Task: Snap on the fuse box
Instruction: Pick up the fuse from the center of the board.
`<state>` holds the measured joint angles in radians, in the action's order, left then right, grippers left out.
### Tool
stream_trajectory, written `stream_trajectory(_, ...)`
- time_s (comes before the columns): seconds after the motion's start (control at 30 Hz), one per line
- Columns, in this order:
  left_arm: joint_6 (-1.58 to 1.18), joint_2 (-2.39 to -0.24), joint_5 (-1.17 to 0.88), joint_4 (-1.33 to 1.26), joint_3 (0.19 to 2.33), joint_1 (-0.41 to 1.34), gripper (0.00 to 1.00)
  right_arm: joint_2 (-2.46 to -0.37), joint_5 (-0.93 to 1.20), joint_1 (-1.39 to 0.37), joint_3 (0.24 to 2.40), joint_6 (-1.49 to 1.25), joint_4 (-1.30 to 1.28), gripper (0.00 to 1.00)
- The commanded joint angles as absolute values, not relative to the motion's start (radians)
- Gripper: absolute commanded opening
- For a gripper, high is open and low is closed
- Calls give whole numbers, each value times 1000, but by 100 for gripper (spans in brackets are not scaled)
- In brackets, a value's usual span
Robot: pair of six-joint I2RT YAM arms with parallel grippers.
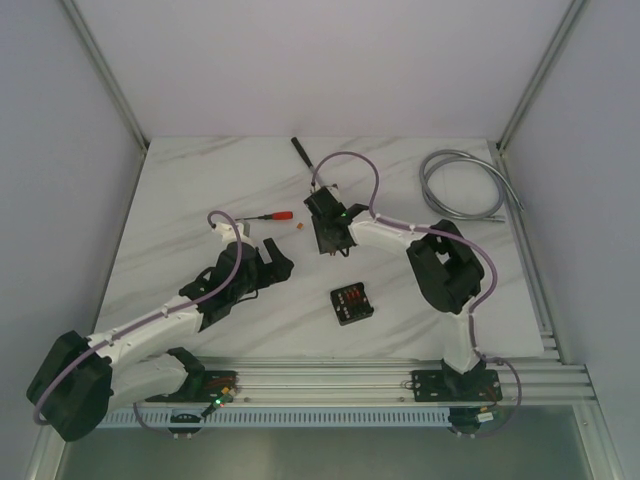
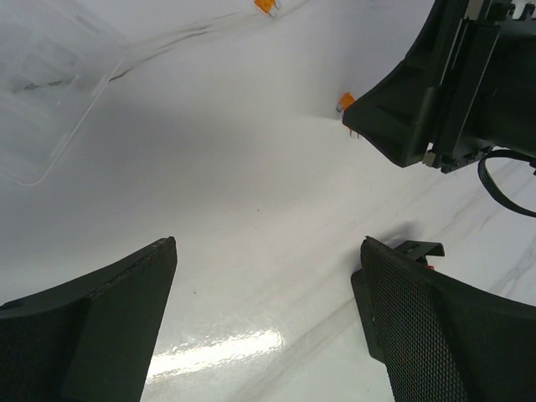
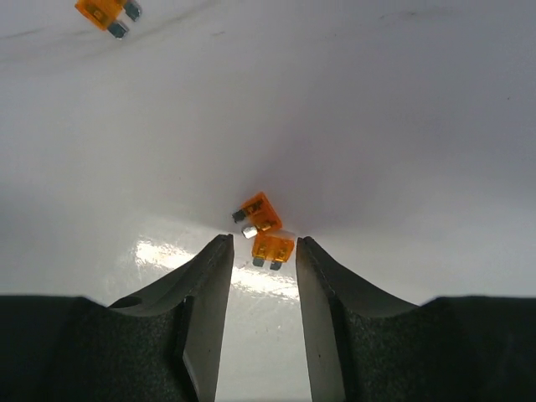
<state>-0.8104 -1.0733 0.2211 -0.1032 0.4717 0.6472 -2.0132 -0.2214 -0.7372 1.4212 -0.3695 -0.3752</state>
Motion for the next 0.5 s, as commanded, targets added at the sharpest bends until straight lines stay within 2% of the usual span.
stream_trajectory(0.0,-796,-1077,212,-94,463,641,100,-2049,-253,-733,1461,-408,-371,43)
stream_trajectory(0.47,-808,-1089,189,-100,466,641,100,-2020,-263,-705,1370,-439,-369,34)
